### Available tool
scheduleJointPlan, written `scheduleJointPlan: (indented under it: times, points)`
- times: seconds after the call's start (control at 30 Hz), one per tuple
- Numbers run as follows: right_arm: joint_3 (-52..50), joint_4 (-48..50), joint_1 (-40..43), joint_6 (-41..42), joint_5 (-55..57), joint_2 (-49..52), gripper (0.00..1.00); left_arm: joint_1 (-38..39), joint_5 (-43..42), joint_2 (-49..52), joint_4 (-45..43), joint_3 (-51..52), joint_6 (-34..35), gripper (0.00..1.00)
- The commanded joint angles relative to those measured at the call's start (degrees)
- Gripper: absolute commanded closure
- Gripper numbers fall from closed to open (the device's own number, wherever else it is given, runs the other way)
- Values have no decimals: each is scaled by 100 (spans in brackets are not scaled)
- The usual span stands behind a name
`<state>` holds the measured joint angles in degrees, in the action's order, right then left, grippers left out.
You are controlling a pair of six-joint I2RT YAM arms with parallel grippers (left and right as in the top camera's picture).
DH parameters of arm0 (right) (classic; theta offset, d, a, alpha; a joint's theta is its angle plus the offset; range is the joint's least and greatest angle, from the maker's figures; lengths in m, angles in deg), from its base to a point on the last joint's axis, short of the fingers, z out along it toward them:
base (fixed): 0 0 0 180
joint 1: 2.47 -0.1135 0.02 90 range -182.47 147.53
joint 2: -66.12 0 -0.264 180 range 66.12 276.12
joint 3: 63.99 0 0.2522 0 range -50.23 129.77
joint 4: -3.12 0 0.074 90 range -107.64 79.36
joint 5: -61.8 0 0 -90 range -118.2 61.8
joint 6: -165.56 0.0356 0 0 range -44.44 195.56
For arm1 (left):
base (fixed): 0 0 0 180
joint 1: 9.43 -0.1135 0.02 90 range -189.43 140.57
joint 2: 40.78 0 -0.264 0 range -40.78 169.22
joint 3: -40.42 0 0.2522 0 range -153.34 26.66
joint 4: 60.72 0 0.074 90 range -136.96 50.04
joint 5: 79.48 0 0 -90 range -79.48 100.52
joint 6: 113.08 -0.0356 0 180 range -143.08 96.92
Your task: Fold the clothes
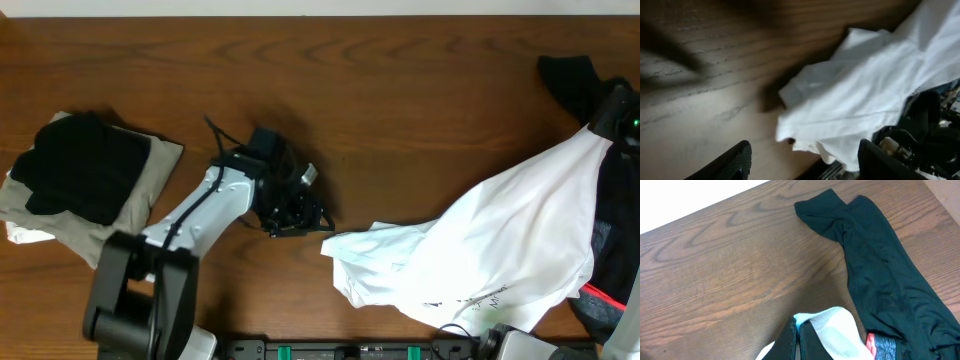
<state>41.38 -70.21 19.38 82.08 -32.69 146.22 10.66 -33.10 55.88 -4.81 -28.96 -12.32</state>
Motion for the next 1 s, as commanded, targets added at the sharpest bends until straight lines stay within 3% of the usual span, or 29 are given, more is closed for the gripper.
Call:
scheduleJointPlan:
  times: [0.0,0.63,0.97]
  points:
    - [52,-9,57,26,-46,-87,99,4,-142,345,11,44,22,32]
    - [50,-9,57,26,-48,-87,99,636,-396,826,-326,44,-59,33]
    - [52,-7,59,26,-46,-87,99,636,-415,826,-409,44,-57,54]
